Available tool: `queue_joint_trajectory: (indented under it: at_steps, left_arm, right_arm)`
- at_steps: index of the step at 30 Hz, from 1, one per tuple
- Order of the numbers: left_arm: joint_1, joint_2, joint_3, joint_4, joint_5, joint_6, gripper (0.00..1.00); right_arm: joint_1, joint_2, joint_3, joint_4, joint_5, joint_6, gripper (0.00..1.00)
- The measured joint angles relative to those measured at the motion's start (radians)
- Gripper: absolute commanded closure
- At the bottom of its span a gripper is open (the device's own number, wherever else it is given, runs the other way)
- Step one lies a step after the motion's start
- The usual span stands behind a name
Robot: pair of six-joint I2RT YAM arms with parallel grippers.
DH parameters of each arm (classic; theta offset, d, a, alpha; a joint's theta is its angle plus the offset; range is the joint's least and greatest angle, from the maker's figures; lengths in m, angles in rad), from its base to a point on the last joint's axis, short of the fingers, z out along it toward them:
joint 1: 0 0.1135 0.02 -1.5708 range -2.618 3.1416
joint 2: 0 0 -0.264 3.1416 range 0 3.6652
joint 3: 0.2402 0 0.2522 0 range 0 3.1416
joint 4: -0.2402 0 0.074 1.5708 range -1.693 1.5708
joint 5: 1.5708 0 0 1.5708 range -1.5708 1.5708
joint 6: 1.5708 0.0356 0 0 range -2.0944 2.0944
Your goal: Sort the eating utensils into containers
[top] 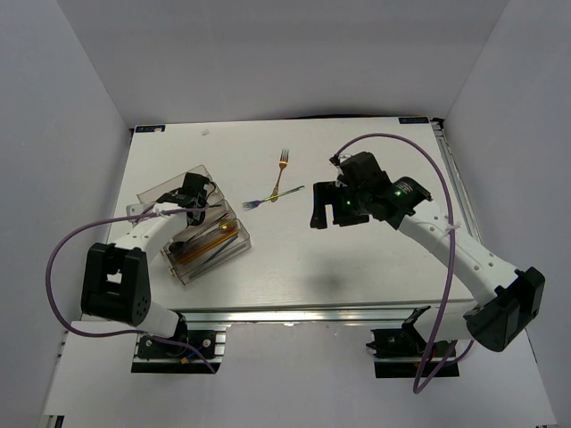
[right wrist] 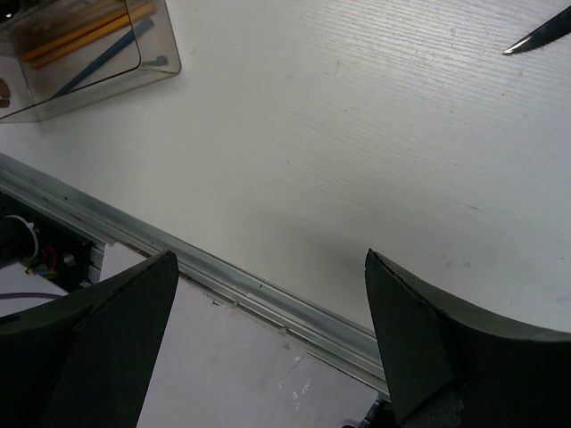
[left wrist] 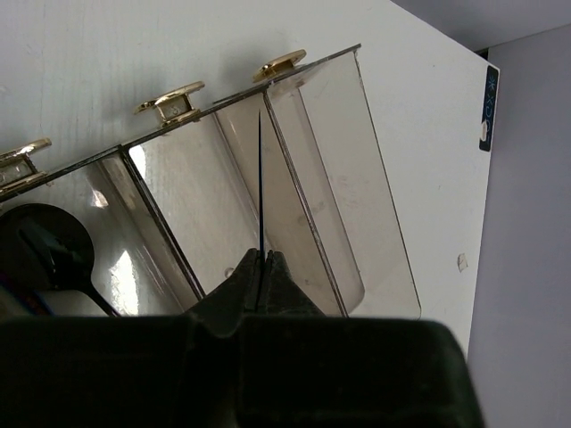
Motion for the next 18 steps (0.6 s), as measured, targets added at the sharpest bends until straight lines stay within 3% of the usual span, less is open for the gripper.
queue_joint_trajectory:
  at_steps: [13, 18]
  left_arm:
    - [0.039, -0.034, -0.019, 0.121, 0.005, -0.008, 1.00]
    - [0.050, -0.033, -0.023, 0.149, 0.015, -0.010, 0.95]
  right_arm:
    - [0.000, 0.012, -0.002, -0.001, -0.033, -0.016, 0.11]
    - [0.000, 0.019, -0.002, 0.000, -0.045, -0.015, 0.11]
